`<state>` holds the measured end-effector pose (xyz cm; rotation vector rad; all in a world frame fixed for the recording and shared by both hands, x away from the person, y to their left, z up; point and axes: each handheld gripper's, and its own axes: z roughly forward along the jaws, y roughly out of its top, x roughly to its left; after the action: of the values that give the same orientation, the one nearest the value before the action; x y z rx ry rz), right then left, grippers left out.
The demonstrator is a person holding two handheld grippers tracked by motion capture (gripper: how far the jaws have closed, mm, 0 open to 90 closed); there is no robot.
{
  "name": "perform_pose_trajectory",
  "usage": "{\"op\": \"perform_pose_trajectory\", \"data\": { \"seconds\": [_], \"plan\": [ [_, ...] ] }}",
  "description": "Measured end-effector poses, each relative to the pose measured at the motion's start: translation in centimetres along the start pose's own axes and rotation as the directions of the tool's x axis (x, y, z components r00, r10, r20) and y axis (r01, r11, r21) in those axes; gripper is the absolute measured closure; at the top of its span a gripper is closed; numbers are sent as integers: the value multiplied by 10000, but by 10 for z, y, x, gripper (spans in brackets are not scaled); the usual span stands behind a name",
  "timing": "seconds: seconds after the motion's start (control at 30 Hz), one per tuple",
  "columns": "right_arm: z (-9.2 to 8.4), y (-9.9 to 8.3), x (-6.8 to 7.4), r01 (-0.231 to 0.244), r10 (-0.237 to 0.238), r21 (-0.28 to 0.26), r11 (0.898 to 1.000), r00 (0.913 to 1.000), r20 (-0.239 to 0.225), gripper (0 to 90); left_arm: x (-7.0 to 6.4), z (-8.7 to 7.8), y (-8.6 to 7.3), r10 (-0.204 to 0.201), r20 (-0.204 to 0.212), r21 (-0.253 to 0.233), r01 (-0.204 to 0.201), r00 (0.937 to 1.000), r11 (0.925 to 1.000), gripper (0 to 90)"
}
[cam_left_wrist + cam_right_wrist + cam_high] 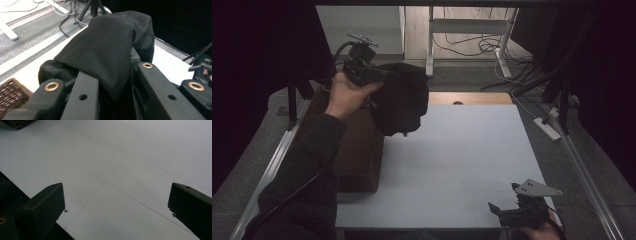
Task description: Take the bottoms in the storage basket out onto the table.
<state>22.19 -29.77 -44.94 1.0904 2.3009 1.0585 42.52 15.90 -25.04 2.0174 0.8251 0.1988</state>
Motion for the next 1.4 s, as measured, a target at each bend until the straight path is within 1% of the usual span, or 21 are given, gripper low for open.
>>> {"op": "perform_pose_trajectory", "data": {
  "seconds": [0.13,0.4,0.53,0.6,0.73,0.8,1.13,1.4],
  "plan": [
    [0,0,0,-19,19,-15,10000,10000,-17,13,-6,11,2,148,110,73,-149,9998,9999,791],
    [0,0,0,-38,38,-36,10000,10000,-44,13,-18,35,2,447,128,307,-451,9989,9985,789],
    [0,0,0,-37,36,-51,10000,10000,-45,13,-22,48,-1,573,70,470,-576,9983,9972,788],
    [0,0,0,-35,35,-53,10000,10000,-47,13,-25,55,-4,705,-70,603,-700,9975,9957,788],
    [-1,0,0,-40,40,-68,10000,10000,-52,13,-28,69,-10,762,-38,743,-758,9971,9944,786],
    [-1,0,-1,-41,40,-77,10000,10000,-58,13,-28,74,-13,744,-33,798,-739,9972,9941,786],
    [-1,-1,-1,-34,34,-74,10000,10000,-74,13,-27,103,-33,390,55,1038,-393,9992,9938,783],
    [-1,-1,-1,-16,15,-79,10000,10000,-85,13,-29,124,-47,249,-95,1285,-235,9996,9914,780]
  ]
}}
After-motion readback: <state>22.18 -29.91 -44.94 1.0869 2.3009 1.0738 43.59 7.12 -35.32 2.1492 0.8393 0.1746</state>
